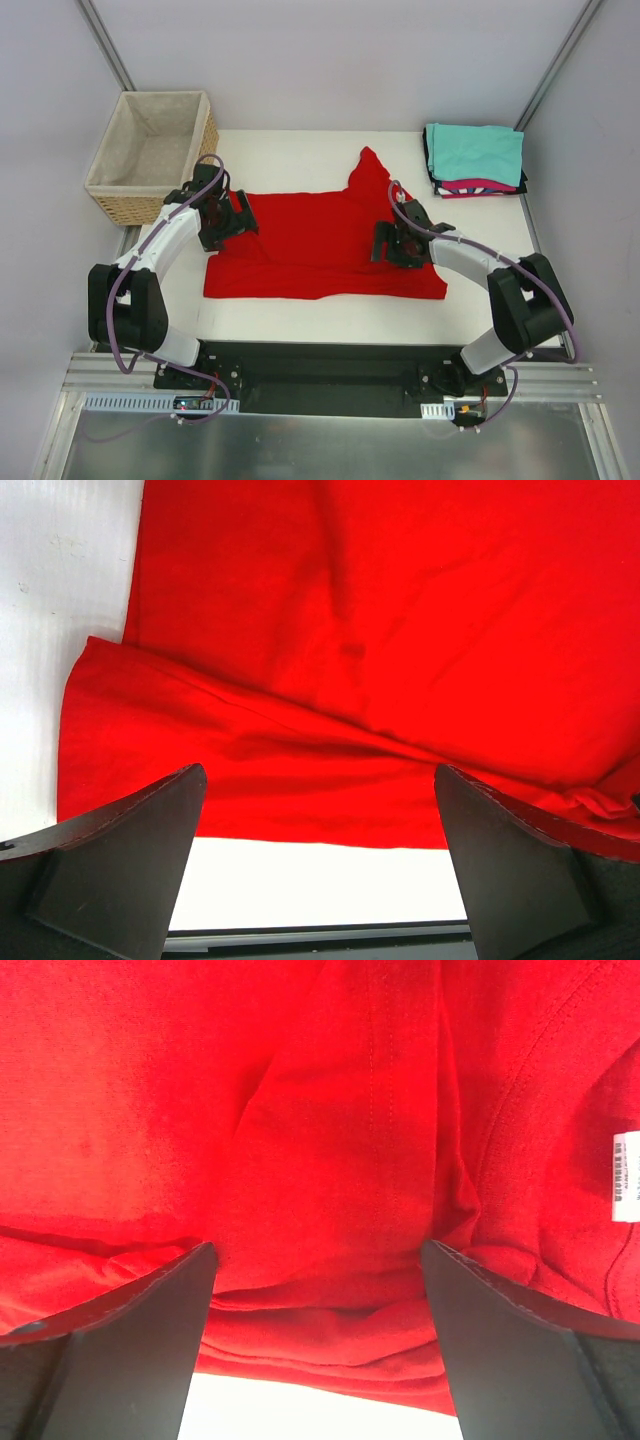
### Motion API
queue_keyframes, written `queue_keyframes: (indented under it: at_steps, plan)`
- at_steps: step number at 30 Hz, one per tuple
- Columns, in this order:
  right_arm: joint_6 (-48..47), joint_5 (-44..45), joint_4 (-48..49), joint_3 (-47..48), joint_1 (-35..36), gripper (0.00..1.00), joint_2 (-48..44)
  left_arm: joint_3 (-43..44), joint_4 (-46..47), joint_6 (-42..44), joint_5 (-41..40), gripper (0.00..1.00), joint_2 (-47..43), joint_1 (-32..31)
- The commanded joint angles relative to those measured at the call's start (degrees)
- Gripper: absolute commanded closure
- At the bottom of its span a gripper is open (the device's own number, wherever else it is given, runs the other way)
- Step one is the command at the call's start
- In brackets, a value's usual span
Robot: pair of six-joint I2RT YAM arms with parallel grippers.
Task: Fold and stack the t-shirts
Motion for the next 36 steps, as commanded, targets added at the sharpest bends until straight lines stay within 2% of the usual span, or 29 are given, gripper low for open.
queue_keyframes:
  at_steps: [1, 10, 11, 13, 14, 17, 32, 36]
  plan:
    - [0.99, -0.45, 1.64, 0.01, -0.37, 0.16, 0.59, -0.10, -1.01, 0.53, 0.04, 0.01, 0.52, -0.25]
    - [1.69, -0.36, 1.03, 0.36, -0.29, 0.55, 0.85, -0.10, -0.92, 0.53, 0.13, 0.01, 0.44, -0.25]
    - [1.69, -0.27, 0.94, 0.54, -0.29, 0.63, 0.94, -0.10, -0.92, 0.53, 0.13, 0.01, 0.52, -0.25]
    - [1.87, -0.27, 0.50, 0.98, -0.29, 0.73, 1.03, -0.10, -0.83, 0.53, 0.04, 0.01, 0.35, -0.25]
    - [1.95, -0.10, 0.33, 1.15, -0.29, 0.86, 1.03, -0.10, -0.92, 0.53, -0.05, 0.01, 0.35, -0.25]
    - [2.13, 0.08, -0.46, 1.68, -0.29, 0.99, 1.56, -0.10, -1.09, 0.53, 0.04, 0.01, 0.35, -0.25]
    - [2.31, -0.45, -1.96, 5.81, 0.24, 0.99, 2.52, -0.27, -0.92, 0.35, 0.04, 0.01, -0.09, -0.25]
    - [1.87, -0.27, -3.10, 7.39, 1.29, 0.90, 2.61, -0.18, -0.83, 0.35, 0.22, 0.01, 0.00, -0.25]
